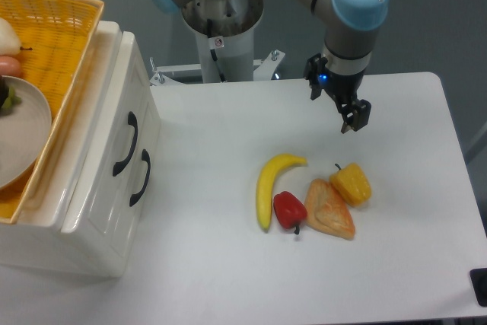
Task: Slide open the top white drawer
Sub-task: 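Move the open gripper toward the white cabinet's upper drawer handle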
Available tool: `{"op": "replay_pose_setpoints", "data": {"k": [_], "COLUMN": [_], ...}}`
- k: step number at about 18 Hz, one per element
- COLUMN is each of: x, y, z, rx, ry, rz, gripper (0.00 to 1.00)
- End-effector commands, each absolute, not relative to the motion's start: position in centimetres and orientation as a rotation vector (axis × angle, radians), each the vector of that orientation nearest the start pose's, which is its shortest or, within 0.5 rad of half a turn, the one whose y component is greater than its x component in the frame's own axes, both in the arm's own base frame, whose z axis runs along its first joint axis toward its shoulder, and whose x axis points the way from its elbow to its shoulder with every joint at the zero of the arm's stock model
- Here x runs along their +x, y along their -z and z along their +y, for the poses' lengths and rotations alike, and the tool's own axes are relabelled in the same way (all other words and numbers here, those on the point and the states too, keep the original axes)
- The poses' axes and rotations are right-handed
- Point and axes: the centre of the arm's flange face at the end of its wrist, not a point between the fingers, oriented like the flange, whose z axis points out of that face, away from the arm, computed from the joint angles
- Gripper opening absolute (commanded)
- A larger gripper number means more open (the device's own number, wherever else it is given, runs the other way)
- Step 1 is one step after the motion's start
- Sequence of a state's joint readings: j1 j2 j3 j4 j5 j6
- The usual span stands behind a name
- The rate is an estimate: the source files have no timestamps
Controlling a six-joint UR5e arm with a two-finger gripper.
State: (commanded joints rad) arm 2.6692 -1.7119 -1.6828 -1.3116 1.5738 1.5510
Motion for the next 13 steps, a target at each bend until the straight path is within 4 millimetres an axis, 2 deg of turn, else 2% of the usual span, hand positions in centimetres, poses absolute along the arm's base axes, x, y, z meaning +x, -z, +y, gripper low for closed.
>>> {"op": "replay_pose_setpoints", "data": {"k": [4,9,13], "x": [-41.3,-39.8,-39.2], "y": [-38.5,-38.9,-38.9], "z": [37.3,39.5,40.6], "rx": [-3.078,-3.114,-3.066], "ry": [-0.006,-0.017,0.037], "rz": [0.613,0.334,0.145], "gripper": [1.0,1.0,1.0]}}
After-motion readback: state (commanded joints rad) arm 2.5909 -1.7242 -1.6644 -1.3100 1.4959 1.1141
